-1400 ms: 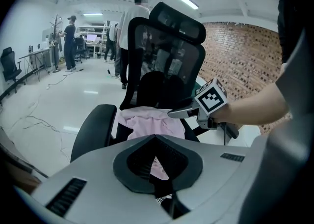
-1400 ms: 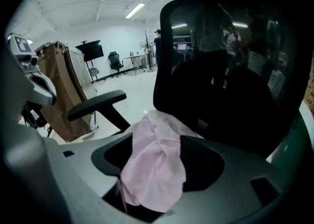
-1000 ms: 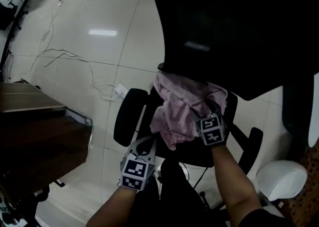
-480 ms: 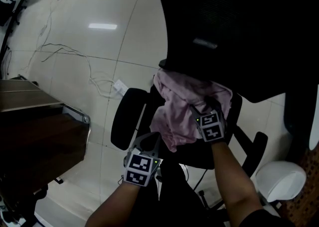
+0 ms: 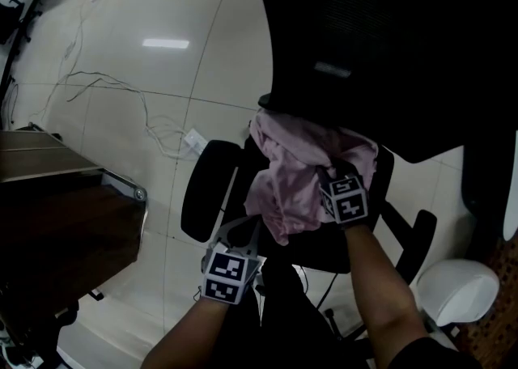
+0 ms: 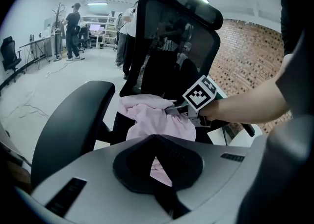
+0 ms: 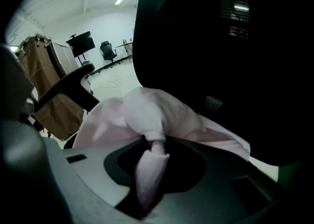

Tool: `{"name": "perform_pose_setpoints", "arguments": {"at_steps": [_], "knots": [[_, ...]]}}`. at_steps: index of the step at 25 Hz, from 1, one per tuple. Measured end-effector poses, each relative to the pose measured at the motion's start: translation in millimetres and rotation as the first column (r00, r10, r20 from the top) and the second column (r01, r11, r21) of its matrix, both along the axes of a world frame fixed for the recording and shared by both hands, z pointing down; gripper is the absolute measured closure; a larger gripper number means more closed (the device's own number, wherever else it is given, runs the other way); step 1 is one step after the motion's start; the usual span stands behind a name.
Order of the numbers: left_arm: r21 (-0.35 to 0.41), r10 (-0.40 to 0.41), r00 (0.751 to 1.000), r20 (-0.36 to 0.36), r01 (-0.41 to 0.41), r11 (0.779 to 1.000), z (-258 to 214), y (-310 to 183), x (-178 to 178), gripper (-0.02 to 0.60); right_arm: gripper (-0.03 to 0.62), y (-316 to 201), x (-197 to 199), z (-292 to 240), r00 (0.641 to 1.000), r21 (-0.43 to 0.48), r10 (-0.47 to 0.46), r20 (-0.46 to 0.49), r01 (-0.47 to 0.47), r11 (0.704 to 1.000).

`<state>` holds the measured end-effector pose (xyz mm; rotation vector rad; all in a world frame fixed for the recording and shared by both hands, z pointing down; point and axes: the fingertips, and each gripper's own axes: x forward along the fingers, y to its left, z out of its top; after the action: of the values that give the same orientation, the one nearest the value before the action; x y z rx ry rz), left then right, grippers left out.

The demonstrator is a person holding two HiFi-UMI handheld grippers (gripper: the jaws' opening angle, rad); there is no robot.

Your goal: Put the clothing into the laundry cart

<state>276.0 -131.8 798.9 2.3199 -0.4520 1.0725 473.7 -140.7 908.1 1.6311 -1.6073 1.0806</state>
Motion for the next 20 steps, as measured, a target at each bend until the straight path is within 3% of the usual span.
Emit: {"name": "perform_pose_setpoints", "arguments": {"at_steps": [4, 8, 11, 15, 17, 20], "knots": [[0.014, -0.006, 1.000, -0.008, 0.006, 1.000, -7.6, -0.6, -4.4, 0.583, 0.516, 3.4, -2.8, -25.4, 0.989, 0.086, 0.072, 0.127, -0.083, 0.993], [0.036, -0.025, 0.999, -0.022, 0.026, 0.999, -28.0, -0.8, -13.1, 0.583, 0.519, 6.1, -4.8, -80.3, 0.931, 0.235, 0.139, 0.336, -0.226, 0.945], [0.057, -0.036, 0.999, -0.033, 0.038, 0.998, -49.0, 2.0, -22.9, 0.583, 0.519, 7.8, -14.1, -130.0, 0.902, 0.340, 0.087, 0.423, -0.246, 0.908], [0.100, -0.053, 0.996, -0.066, 0.059, 0.993, -83.8, 3.5, -31.0, 0.583, 0.520, 13.4, -30.5, -200.3, 0.818, 0.426, 0.020, 0.575, -0.321, 0.846], [0.133, -0.058, 0.994, -0.091, 0.070, 0.989, -100.5, 1.2, -38.4, 0.583, 0.520, 16.4, -40.9, -232.9, 0.807, 0.468, -0.020, 0.591, -0.323, 0.823], [0.156, -0.091, 0.988, -0.123, 0.110, 0.982, -125.2, -0.8, -55.4, 0.583, 0.520, 23.9, -60.2, -268.2, 0.824, 0.504, -0.055, 0.564, -0.291, 0.813]]}}
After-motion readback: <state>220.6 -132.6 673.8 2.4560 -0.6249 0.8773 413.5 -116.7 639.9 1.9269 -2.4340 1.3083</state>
